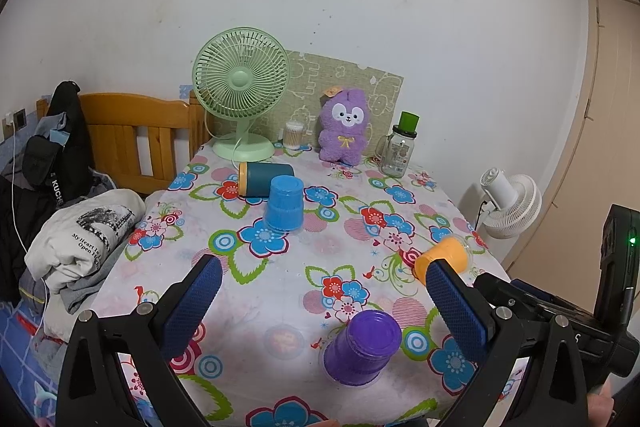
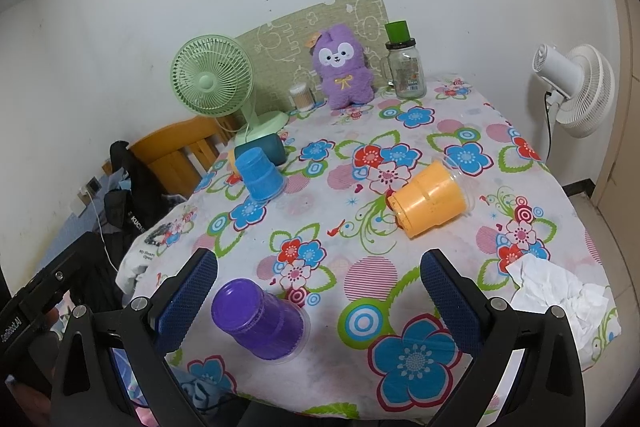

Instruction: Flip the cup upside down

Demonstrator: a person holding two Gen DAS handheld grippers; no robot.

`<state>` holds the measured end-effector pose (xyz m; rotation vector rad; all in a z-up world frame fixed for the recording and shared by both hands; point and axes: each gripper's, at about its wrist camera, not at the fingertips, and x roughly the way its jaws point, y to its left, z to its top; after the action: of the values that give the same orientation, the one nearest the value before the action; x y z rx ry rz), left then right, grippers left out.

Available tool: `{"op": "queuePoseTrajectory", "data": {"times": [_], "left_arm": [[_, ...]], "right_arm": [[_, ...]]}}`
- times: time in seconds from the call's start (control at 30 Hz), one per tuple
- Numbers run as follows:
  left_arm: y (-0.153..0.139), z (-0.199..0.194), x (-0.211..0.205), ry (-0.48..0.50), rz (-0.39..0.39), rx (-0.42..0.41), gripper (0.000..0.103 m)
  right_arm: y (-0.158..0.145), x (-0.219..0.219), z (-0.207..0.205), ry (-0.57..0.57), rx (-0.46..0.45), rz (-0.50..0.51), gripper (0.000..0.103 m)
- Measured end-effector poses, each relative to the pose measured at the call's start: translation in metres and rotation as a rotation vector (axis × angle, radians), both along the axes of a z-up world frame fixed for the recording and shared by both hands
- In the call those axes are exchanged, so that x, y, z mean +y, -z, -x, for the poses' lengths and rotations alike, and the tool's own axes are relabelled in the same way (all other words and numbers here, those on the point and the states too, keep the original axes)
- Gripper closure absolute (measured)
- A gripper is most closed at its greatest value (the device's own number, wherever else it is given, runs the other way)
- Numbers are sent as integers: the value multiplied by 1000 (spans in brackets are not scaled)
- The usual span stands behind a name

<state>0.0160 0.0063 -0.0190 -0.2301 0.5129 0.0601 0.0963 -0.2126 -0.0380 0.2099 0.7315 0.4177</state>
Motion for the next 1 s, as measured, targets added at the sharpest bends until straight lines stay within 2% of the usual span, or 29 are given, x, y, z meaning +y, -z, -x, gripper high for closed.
{"op": "queuePoseTrajectory", "data": {"times": [1.0], "left_arm": [[1, -1, -6, -1, -5, 1, 0]], "right_arm": [[2, 4, 1, -7, 8, 2, 1]]}}
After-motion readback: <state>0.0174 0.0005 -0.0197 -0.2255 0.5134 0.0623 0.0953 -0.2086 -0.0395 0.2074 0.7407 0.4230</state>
